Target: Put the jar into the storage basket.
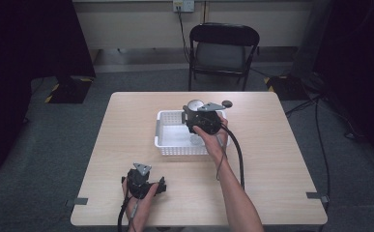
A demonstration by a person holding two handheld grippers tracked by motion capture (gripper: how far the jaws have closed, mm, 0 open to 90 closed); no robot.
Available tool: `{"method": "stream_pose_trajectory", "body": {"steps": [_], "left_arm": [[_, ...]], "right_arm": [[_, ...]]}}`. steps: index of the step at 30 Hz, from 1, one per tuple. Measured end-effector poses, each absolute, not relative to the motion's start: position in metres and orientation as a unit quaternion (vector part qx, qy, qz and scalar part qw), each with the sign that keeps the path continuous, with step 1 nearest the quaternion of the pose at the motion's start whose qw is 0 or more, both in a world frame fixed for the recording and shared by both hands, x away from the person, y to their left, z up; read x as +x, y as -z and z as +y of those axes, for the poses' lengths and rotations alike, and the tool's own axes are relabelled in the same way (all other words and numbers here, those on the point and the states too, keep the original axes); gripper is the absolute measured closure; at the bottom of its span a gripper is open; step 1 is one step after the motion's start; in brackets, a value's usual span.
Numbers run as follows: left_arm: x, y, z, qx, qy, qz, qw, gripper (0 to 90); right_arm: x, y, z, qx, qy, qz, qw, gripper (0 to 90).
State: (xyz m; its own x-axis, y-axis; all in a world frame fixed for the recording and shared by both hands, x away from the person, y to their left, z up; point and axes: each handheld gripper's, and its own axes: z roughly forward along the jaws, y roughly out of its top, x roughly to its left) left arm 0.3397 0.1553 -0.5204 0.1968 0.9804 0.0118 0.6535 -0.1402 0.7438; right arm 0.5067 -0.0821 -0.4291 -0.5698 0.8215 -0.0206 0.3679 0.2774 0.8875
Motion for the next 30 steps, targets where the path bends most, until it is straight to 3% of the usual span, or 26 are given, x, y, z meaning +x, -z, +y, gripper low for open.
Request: {"method": "stream_pose_trajectory", "body": {"steps": [30], "left_arm": [[0.3396,0.5204,0.1553,0.708,-0.262,0.577,0.311,0.0]], "right_arm": [[0.5040,0.4271,-0.0881,0.403,-0.448,0.765,0.226,30.2]]}}
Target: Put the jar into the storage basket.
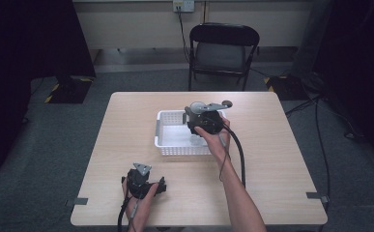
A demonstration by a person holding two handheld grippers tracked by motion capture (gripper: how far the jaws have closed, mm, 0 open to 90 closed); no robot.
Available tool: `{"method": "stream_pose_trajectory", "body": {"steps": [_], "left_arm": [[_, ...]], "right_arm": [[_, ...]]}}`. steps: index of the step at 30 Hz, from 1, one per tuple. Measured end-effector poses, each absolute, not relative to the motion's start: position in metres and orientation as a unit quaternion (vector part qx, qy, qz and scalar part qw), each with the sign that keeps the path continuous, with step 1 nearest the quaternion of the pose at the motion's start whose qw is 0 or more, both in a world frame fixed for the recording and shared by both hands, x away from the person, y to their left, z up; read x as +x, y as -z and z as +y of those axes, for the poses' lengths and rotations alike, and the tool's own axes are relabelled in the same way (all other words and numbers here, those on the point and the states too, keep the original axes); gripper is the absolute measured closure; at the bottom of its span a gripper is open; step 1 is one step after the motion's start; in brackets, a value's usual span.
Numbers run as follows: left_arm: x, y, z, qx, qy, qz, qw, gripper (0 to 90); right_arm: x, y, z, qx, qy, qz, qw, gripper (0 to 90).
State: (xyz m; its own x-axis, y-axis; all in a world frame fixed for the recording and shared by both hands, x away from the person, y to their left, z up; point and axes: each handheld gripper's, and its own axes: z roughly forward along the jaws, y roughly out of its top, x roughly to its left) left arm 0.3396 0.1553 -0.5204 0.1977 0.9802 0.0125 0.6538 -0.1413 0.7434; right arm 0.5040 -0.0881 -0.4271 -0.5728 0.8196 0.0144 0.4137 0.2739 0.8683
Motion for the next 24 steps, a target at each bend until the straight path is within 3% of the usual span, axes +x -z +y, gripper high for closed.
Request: {"method": "stream_pose_trajectory", "body": {"steps": [10,15,17,24], "left_arm": [[0.3396,0.5204,0.1553,0.708,-0.262,0.577,0.311,0.0],[0.3397,0.5204,0.1553,0.708,-0.262,0.577,0.312,0.0],[0.3397,0.5204,0.1553,0.708,-0.262,0.577,0.312,0.0],[0.3397,0.5204,0.1553,0.708,-0.262,0.577,0.311,0.0]], "right_arm": [[0.5049,0.4275,-0.0876,0.408,-0.446,0.764,0.226,25.8],[0.5051,0.4273,-0.0854,0.421,-0.440,0.756,0.238,3.2],[0.5062,0.4269,-0.0864,0.429,-0.443,0.752,0.234,0.5],[0.5036,0.4244,-0.0907,0.434,-0.450,0.744,0.236,0.8]]}}
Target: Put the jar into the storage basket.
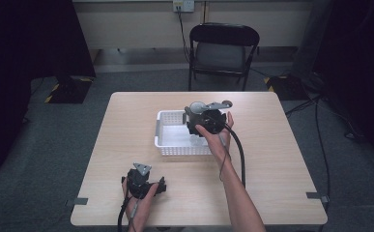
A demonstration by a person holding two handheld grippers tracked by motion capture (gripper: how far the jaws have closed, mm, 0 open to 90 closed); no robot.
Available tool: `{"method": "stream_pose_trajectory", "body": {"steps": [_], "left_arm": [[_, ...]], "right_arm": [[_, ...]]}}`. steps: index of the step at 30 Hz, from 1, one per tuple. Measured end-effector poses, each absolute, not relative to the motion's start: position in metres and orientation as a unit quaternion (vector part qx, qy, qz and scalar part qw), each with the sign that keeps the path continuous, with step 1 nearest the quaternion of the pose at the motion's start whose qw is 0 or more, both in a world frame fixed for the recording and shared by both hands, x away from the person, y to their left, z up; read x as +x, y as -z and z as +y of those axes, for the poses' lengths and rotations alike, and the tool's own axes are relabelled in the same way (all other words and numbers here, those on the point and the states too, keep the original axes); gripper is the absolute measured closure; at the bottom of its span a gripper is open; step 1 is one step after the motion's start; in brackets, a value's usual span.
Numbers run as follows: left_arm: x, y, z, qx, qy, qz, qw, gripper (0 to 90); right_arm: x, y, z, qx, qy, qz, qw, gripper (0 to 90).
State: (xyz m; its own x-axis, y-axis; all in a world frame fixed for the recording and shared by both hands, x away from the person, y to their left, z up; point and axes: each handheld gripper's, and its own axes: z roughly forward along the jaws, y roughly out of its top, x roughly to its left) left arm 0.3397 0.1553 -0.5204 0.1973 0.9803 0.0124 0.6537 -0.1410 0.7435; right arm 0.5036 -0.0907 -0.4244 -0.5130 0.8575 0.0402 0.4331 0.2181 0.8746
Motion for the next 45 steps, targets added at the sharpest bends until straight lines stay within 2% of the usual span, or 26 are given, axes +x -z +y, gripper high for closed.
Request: {"method": "stream_pose_trajectory", "body": {"steps": [19,45], "left_arm": [[0.340,0.520,0.155,0.708,-0.262,0.577,0.311,0.0],[0.340,0.520,0.155,0.708,-0.262,0.577,0.312,0.0]], "right_arm": [[0.485,0.406,-0.095,0.422,-0.465,0.732,0.264,2.1],[0.448,0.395,-0.110,0.415,-0.495,0.714,0.269,1.7]]}}
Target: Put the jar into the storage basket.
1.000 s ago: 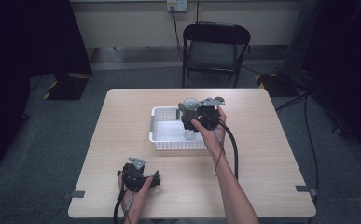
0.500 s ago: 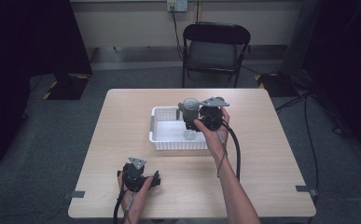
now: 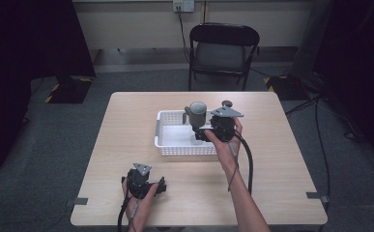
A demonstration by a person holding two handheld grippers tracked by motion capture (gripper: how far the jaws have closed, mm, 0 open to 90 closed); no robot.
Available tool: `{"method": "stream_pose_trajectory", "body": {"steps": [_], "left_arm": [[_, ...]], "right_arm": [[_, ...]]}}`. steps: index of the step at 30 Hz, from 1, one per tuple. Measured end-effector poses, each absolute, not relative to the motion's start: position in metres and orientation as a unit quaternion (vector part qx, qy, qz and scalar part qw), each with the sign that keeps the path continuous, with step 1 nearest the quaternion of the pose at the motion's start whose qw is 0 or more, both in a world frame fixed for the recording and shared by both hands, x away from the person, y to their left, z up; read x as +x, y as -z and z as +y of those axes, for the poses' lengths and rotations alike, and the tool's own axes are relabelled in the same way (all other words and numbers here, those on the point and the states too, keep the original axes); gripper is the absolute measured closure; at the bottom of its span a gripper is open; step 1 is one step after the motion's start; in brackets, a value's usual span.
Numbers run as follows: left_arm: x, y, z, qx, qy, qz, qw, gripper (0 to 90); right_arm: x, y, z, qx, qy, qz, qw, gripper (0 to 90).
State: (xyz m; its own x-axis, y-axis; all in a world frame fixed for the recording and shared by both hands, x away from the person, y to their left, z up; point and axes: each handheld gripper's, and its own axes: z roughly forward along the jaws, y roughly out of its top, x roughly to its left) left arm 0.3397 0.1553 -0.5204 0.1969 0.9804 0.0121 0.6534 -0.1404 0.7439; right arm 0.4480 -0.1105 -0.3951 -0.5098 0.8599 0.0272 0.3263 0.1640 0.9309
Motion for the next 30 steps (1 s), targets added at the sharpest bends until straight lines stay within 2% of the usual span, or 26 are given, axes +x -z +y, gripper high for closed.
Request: {"method": "stream_pose_trajectory", "body": {"steps": [30], "left_arm": [[0.340,0.520,0.155,0.708,-0.262,0.577,0.311,0.0]], "right_arm": [[0.395,0.398,-0.140,0.443,-0.515,0.674,0.291,1.6]]}}
